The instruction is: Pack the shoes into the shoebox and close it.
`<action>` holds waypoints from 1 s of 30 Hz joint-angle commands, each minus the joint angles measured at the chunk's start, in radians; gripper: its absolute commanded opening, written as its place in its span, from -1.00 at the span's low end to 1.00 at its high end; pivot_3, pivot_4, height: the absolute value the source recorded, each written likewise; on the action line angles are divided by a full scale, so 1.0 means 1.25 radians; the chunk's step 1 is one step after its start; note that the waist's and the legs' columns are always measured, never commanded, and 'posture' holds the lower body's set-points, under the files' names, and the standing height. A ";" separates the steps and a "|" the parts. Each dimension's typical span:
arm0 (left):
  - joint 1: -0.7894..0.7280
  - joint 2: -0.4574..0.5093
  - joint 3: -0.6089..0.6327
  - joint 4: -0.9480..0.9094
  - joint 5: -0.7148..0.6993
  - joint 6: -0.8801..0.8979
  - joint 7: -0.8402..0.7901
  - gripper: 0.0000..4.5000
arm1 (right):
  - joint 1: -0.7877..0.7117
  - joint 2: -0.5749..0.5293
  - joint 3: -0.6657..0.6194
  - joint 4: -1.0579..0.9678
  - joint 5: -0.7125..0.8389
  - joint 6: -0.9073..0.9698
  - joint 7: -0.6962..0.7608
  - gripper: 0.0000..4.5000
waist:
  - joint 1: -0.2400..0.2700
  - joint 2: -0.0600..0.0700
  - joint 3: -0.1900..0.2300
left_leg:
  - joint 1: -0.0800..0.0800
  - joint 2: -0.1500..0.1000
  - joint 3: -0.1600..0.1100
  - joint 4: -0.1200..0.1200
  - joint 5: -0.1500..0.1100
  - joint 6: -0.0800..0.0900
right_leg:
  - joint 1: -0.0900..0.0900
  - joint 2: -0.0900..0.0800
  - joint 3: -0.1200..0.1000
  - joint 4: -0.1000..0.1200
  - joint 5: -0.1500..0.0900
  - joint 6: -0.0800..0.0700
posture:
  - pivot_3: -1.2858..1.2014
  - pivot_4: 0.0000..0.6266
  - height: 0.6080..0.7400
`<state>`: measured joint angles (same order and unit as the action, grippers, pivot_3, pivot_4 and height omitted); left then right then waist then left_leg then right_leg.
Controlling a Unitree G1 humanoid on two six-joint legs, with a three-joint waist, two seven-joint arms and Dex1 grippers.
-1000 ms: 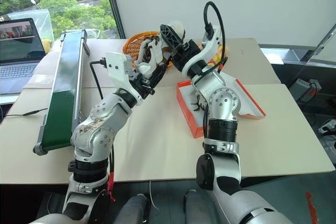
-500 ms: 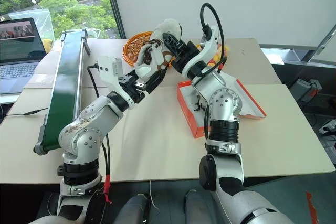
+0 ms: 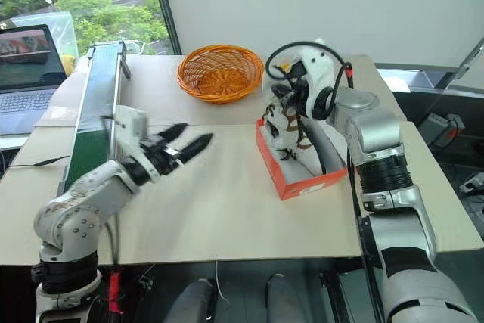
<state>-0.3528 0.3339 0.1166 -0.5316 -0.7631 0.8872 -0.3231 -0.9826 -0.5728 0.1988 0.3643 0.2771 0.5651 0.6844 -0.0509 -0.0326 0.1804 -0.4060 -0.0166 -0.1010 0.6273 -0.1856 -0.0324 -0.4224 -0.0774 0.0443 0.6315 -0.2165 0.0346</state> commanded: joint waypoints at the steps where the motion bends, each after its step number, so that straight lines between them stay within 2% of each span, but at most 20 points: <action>1: 0.002 0.004 0.003 -0.023 0.004 -0.017 0.011 1.00 | -0.023 -0.018 0.004 0.055 -0.057 -0.094 0.060 -0.81 | 0.000 0.000 0.000 | 0.000 0.000 0.000 0.000 0.000 0.000 | 0.000 0.000 0.000 0.000 0.000 0.000 | 0.03 -0.52 1.00; 10: -0.009 0.009 -0.003 -0.031 0.013 -0.023 0.029 1.00 | 0.001 0.016 -0.012 0.205 -0.110 -0.172 0.110 -0.81 | 0.006 0.000 0.000 | 0.000 0.000 0.000 0.000 0.000 0.000 | 0.001 0.000 0.000 0.000 0.000 0.000 | 0.03 -0.52 1.00; 19: -0.014 0.012 -0.011 -0.039 0.011 -0.023 0.042 1.00 | 0.002 0.062 -0.013 0.372 -0.187 -0.295 0.056 -0.81 | 0.005 0.000 0.000 | 0.000 0.000 0.000 0.000 0.000 0.000 | 0.001 0.000 0.000 0.000 0.000 0.000 | 0.03 -0.52 1.00; 21: -0.020 0.013 -0.013 -0.036 0.012 -0.023 0.042 1.00 | 0.004 0.077 -0.001 0.398 -0.211 -0.324 0.045 -0.37 | 0.006 0.000 0.000 | 0.001 0.000 0.000 0.001 0.000 0.000 | 0.001 0.000 0.000 0.000 0.000 0.000 | 0.03 -0.52 1.00; 25: -0.031 0.012 -0.019 -0.028 0.012 -0.022 0.041 1.00 | 0.004 0.098 0.005 0.413 -0.239 -0.354 0.047 0.19 | 0.006 0.000 0.000 | 0.001 0.000 0.000 0.001 0.000 0.000 | 0.002 0.000 0.000 0.000 0.000 0.000 | 0.03 -0.52 1.00; 26: -0.033 0.012 -0.022 -0.027 0.012 -0.022 0.040 1.00 | 0.004 0.100 0.004 0.409 -0.241 -0.356 0.051 0.38 | 0.006 0.000 0.000 | 0.001 0.000 0.000 0.001 0.000 0.000 | 0.002 0.000 0.000 0.000 0.000 0.000 | 0.03 -0.52 1.00; 30: -0.041 0.010 -0.030 -0.020 0.014 -0.024 0.038 1.00 | 0.004 0.096 -0.004 0.346 -0.246 -0.338 0.065 0.97 | 0.006 0.000 0.000 | 0.001 0.000 0.000 0.001 0.000 0.000 | 0.002 0.000 0.000 0.000 0.000 0.000 | 0.03 -0.52 1.00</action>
<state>-0.3841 0.3463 0.0821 -0.5348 -0.7473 0.8769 -0.2686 -0.9649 -0.4387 0.2156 0.8595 -0.0269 0.1405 0.7592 -0.0435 -0.0324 0.1805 -0.4050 -0.0169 -0.1014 0.6283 -0.1853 -0.0330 -0.4204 -0.0776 0.0443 0.6316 -0.2159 0.0345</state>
